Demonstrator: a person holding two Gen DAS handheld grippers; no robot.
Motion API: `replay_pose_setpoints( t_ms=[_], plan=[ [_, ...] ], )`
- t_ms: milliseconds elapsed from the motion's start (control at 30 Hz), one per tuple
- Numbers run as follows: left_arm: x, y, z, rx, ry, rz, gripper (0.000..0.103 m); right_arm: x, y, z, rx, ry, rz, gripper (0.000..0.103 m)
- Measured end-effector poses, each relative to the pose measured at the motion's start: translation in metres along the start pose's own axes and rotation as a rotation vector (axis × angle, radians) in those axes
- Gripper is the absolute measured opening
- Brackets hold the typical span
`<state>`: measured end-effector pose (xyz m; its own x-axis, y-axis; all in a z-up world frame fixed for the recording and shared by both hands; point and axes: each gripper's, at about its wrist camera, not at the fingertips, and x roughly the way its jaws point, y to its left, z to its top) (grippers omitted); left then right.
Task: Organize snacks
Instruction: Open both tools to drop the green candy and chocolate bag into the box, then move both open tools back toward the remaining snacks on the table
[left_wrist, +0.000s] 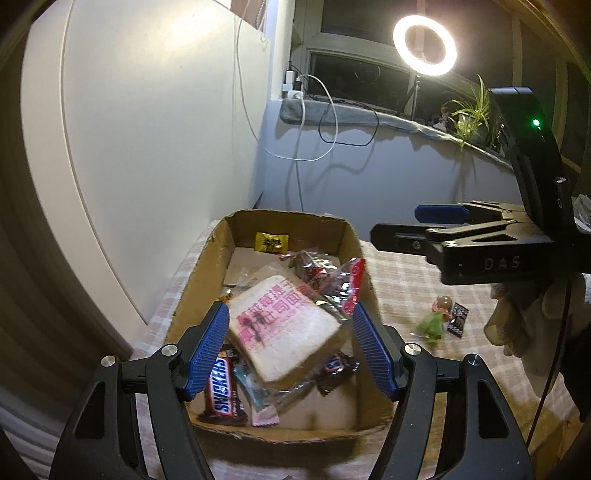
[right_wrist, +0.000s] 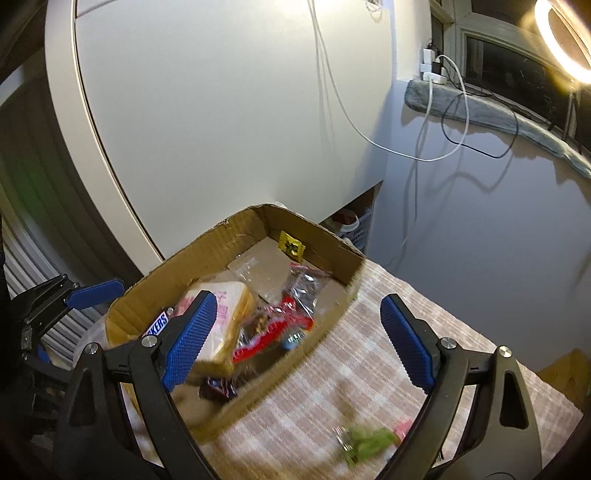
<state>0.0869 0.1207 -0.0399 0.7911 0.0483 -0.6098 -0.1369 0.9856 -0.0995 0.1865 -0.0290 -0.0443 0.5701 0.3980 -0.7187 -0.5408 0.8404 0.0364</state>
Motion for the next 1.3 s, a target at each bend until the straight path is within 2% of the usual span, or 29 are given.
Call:
replay_pose_setpoints(
  t_ms=[100,267,567,767,867,933,1033,1067,1200,1300],
  plan=[
    [-0.003,-0.009,-0.002,0.003,-0.004,-0.014,0.069,-0.011,-0.011,-0.01,0.018,0.001,0.013,0.092],
    [-0.003,-0.029,-0.006,0.023,0.003,-0.046,0.069,-0.026,-0.029,-0.032,0.023,0.011,-0.057,0.092],
    [-0.001,-0.073,-0.012,0.073,0.022,-0.114,0.069,-0.066,-0.09,-0.072,0.181,-0.044,-0.068,0.092],
    [0.01,-0.103,-0.022,0.099,0.067,-0.166,0.069,-0.07,-0.116,-0.098,0.211,0.024,-0.08,0.092],
    [0.018,-0.116,-0.028,0.108,0.096,-0.191,0.059,-0.068,-0.123,-0.11,0.209,0.046,-0.09,0.092],
    [0.024,-0.124,-0.032,0.108,0.118,-0.206,0.052,-0.066,-0.124,-0.117,0.202,0.061,-0.094,0.089],
    [0.033,-0.133,-0.037,0.112,0.145,-0.221,0.04,-0.059,-0.123,-0.127,0.187,0.1,-0.088,0.073],
    [0.037,-0.135,-0.038,0.11,0.154,-0.225,0.038,-0.054,-0.122,-0.13,0.184,0.117,-0.078,0.069],
    [0.052,-0.139,-0.04,0.098,0.183,-0.226,0.029,-0.042,-0.123,-0.141,0.22,0.159,-0.042,0.064],
    [0.063,-0.14,-0.04,0.088,0.203,-0.232,0.026,-0.035,-0.126,-0.147,0.27,0.185,0.007,0.05]
  ],
)
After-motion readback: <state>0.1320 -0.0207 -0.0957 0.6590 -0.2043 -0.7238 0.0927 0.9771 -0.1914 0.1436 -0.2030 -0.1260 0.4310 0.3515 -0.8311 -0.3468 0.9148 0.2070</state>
